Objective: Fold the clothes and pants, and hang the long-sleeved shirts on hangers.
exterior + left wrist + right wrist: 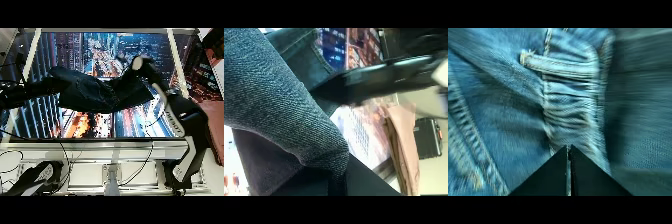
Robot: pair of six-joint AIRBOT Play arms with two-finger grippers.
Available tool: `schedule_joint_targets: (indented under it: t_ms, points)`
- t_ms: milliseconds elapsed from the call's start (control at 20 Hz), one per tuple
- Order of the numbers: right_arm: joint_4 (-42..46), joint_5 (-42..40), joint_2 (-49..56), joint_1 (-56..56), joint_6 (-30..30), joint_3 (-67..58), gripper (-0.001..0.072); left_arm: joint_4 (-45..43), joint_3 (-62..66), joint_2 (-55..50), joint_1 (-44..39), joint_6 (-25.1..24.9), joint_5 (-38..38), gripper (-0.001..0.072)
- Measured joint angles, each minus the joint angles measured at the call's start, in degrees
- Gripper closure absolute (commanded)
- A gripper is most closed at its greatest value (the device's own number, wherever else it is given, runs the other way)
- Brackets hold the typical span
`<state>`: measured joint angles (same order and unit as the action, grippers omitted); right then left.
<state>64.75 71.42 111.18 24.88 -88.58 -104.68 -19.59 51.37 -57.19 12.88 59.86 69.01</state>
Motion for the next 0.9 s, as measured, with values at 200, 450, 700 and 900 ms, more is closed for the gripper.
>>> schedule_joint_targets:
  t_ms: [200, 450, 700, 900]
  points:
    - [-6.6, -1.64, 5.22, 5.92, 0.35, 0.0, 0.0695, 0.13, 0.0, 0.46, 0.17, -1.14, -0.44, 0.064]
    - [-20.37, -6.88, 8.44, 11.26, 4.5, 0.0, 0.0695, 0.31, 0.02, 0.48, 0.2, -2.05, -2.64, 0.064]
    - [-26.69, -10.45, 9.46, 12.48, 5.55, 0.0, 0.0695, -0.13, 0.02, 0.48, -0.55, -2.38, -5.75, 0.064]
    - [-28.2, -9.42, 9.57, 9.92, 5.57, 0.0, 0.0695, -0.57, 0.0, 0.48, -3.52, -2.4, -7.28, 0.0641]
